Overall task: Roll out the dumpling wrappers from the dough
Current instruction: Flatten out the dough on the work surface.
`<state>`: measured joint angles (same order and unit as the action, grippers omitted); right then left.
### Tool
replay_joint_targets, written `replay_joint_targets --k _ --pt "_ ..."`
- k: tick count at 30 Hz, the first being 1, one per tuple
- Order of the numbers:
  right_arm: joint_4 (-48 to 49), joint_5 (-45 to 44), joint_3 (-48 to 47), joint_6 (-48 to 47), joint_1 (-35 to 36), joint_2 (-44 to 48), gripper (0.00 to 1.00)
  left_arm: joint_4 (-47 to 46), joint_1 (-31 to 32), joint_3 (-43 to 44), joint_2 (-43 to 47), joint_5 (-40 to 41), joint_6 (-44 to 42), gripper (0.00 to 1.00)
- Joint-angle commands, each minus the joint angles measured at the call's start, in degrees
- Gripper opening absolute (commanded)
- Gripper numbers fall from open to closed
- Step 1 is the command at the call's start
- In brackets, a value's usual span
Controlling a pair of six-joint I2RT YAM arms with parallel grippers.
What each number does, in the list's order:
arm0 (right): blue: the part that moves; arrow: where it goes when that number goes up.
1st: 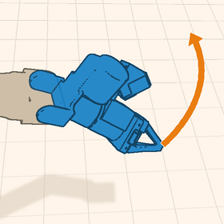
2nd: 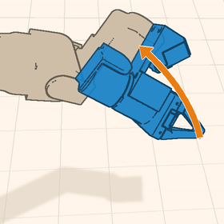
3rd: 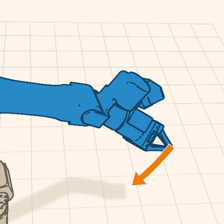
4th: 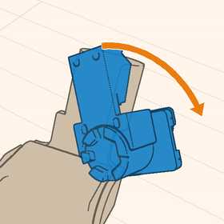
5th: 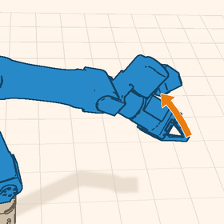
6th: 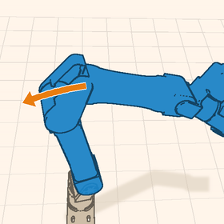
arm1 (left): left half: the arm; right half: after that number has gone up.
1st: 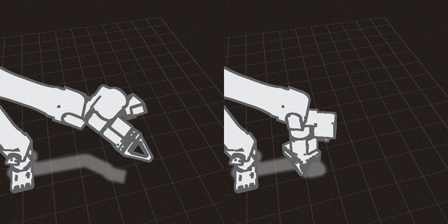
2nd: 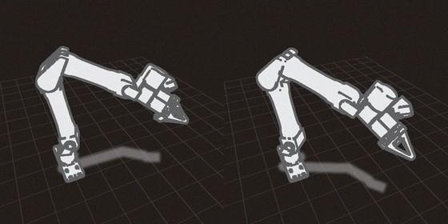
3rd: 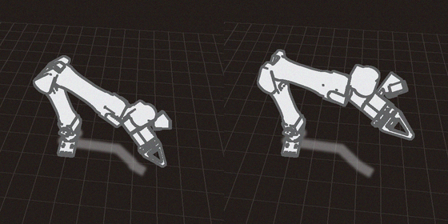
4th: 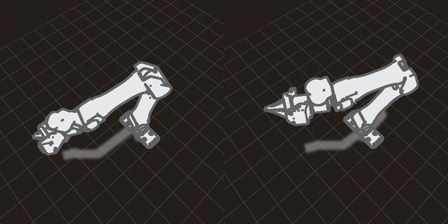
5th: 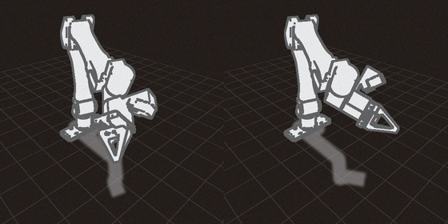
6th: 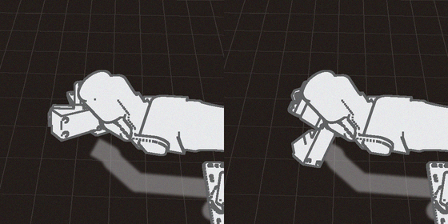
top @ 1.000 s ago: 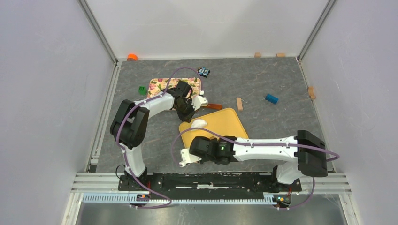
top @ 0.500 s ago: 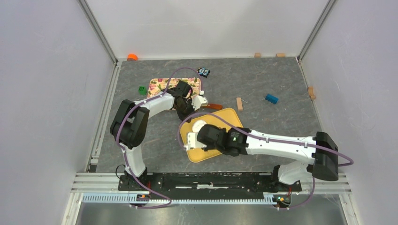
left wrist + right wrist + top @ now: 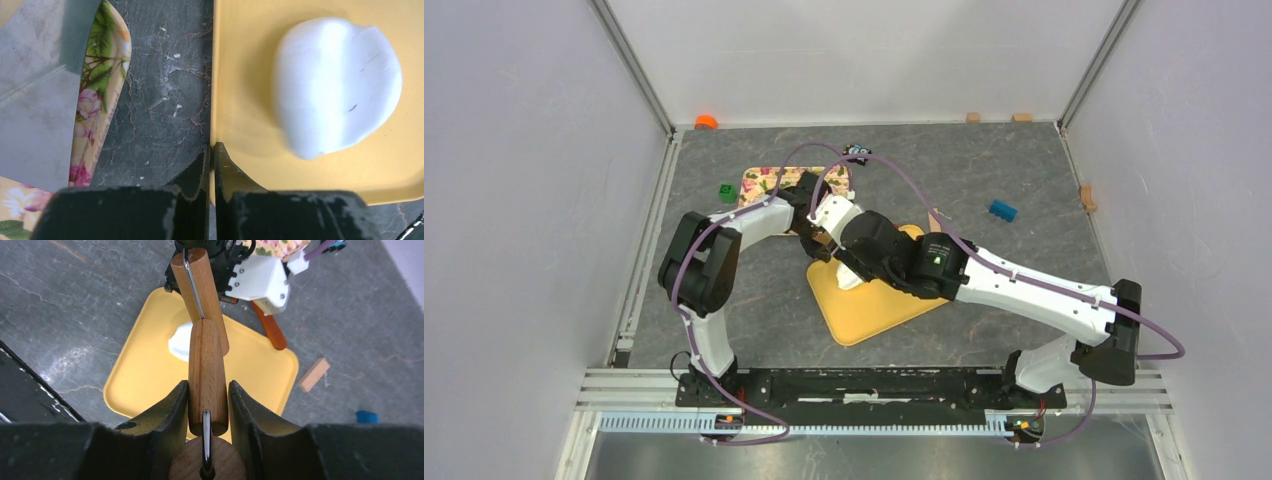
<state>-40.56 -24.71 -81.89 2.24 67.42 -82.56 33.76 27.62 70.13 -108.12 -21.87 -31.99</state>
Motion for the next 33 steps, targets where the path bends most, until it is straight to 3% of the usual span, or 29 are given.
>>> replay_joint_targets --k 1,5,10,16,33 --pt "7.48 0.98 5.29 10.00 -0.29 3.16 0.00 2.29 -0.37 -2.01 -3.17 -3.95 5.32 0.02" --pt "12.02 -0.57 10.17 13.48 -1.13 4.93 0.00 3.59 -1.41 -2.10 -3.14 -6.42 7.30 0.02" --pt "12.96 -1.09 8.79 13.56 -2.78 1.46 0.00 4.75 -1.59 -2.97 -3.39 -8.26 8.04 0.02" --pt "21.54 -0.25 15.68 14.10 -5.60 2.07 0.00 4.77 -1.60 -2.98 -3.24 -8.59 7.82 0.02" --pt "16.38 3.34 21.93 16.58 -7.43 -0.59 0.00 4.57 -2.98 -3.42 -3.64 -10.00 6.43 0.02"
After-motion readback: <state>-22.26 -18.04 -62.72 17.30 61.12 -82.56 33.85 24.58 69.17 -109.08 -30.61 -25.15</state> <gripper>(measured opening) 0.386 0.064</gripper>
